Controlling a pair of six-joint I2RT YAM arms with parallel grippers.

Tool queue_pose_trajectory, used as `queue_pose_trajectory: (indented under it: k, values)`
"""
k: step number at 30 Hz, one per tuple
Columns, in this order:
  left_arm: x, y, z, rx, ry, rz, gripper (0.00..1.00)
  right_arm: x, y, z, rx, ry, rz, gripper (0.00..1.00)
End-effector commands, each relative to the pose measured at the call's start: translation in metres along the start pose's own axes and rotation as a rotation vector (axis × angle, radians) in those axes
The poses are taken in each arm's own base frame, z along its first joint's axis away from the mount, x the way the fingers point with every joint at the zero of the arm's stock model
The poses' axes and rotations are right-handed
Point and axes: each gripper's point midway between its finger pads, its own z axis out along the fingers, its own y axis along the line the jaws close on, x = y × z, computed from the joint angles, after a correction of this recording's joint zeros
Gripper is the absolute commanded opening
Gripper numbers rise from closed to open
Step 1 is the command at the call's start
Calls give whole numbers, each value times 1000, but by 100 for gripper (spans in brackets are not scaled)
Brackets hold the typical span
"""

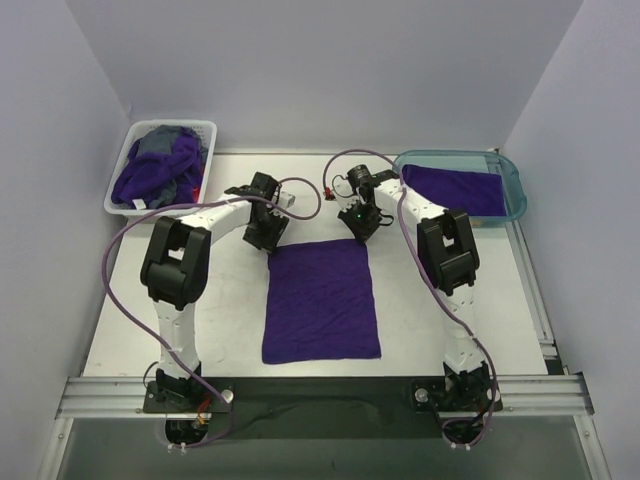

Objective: Fold and stack the towels
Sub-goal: Fold the towel

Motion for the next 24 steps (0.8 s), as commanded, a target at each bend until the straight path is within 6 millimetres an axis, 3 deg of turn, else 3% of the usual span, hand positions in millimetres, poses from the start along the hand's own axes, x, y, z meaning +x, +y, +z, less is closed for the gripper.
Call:
queue_pose_trajectory:
  k: [1,9,16,24]
  values:
    - [-3,13,14,-10,28,55,54,34,9,18,-34,131,-10,0]
    - [-19,33,-3,-41,-32,-1,55,33,10,16,-37,124,-10,0]
    - [-39,10,-21,57,-114,24,55,35,10,17,-36,130,-8,0]
    - [-47,5,-31,79,-145,29,54,35,9,15,-33,128,-8,0]
